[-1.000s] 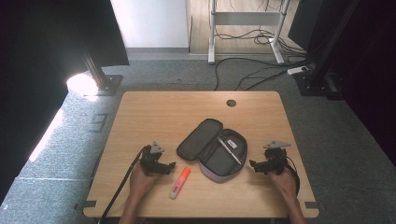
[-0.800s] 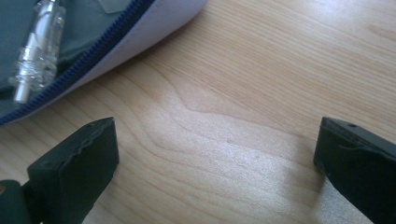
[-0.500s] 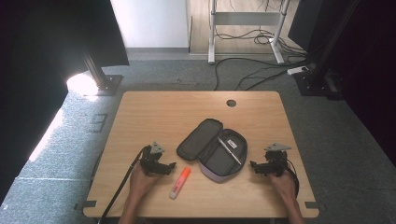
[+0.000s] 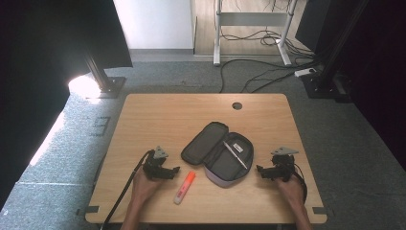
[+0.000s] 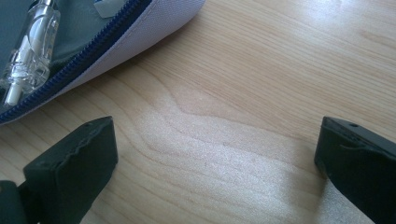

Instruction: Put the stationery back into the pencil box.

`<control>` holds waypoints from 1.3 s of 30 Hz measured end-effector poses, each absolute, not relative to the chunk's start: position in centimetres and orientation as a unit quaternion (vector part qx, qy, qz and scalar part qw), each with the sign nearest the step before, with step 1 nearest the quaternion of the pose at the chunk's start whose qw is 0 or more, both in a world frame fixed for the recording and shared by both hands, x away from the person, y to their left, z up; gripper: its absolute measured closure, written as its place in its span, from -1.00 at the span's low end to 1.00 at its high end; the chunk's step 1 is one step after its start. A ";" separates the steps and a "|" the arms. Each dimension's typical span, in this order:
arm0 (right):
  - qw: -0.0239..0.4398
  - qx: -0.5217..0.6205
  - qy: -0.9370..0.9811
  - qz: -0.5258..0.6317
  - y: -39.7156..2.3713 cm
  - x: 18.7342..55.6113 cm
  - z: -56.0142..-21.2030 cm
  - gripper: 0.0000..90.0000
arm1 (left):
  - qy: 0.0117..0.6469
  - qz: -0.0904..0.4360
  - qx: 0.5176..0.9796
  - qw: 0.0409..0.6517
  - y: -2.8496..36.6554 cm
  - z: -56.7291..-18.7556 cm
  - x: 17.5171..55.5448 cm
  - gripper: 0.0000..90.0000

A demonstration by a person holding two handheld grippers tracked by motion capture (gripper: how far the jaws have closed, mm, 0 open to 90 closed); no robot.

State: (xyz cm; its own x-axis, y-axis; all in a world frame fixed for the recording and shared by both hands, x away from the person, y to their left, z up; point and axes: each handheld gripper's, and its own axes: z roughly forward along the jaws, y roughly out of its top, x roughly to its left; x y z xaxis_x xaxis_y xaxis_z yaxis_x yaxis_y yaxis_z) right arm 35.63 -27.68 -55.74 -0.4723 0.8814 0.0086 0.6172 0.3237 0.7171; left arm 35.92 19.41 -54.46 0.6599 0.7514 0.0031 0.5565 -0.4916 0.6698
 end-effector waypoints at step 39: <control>0.200 0.484 0.783 0.334 -27.5 35.6 -55.7 -1.00 | 0.300 0.100 0.882 0.351 14.4 -52.9 31.8 -0.33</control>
